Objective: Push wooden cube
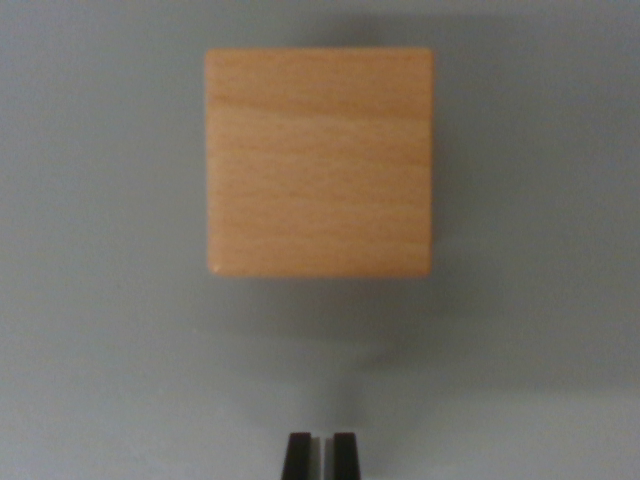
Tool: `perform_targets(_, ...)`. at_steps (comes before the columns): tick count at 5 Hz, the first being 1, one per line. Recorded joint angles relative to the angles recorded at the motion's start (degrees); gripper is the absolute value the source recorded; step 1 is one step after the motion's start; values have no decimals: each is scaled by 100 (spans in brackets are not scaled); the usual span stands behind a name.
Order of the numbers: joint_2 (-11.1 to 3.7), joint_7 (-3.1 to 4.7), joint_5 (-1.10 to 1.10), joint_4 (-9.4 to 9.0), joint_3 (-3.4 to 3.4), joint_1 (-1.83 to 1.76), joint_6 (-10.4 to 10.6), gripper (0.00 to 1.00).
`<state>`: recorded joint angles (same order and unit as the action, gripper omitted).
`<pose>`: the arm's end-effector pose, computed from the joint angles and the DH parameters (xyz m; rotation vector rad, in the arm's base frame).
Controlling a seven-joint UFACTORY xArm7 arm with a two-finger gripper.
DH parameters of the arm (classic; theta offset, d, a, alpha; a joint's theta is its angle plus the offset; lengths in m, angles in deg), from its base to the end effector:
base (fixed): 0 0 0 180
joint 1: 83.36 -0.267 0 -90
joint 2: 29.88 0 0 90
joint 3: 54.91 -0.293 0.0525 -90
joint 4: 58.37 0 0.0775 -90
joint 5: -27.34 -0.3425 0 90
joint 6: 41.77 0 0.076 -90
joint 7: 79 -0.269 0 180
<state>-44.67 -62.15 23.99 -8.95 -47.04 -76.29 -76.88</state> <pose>0.4427 -0.1189 0.0306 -3.1415 0.0160 0.0085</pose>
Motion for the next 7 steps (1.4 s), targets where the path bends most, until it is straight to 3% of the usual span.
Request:
perform_targets(1, -88, -12, -6, 140, -8, -3, -53, 100)
perform_targets(2, -88, -12, -6, 140, -8, -3, -53, 100)
perform_targets(3, -197, -27, -13, 315, -17, -6, -119, 100)
perform_targets(4, -197, -27, -13, 315, -17, -6, -119, 100)
perform_targets(5, -324, -45, -21, 519, -29, -10, -196, 100)
perform_targets(6, -324, -45, -21, 519, -29, -10, -196, 100)
perform_targets(7, -467, -65, -30, 748, -41, -14, -283, 100)
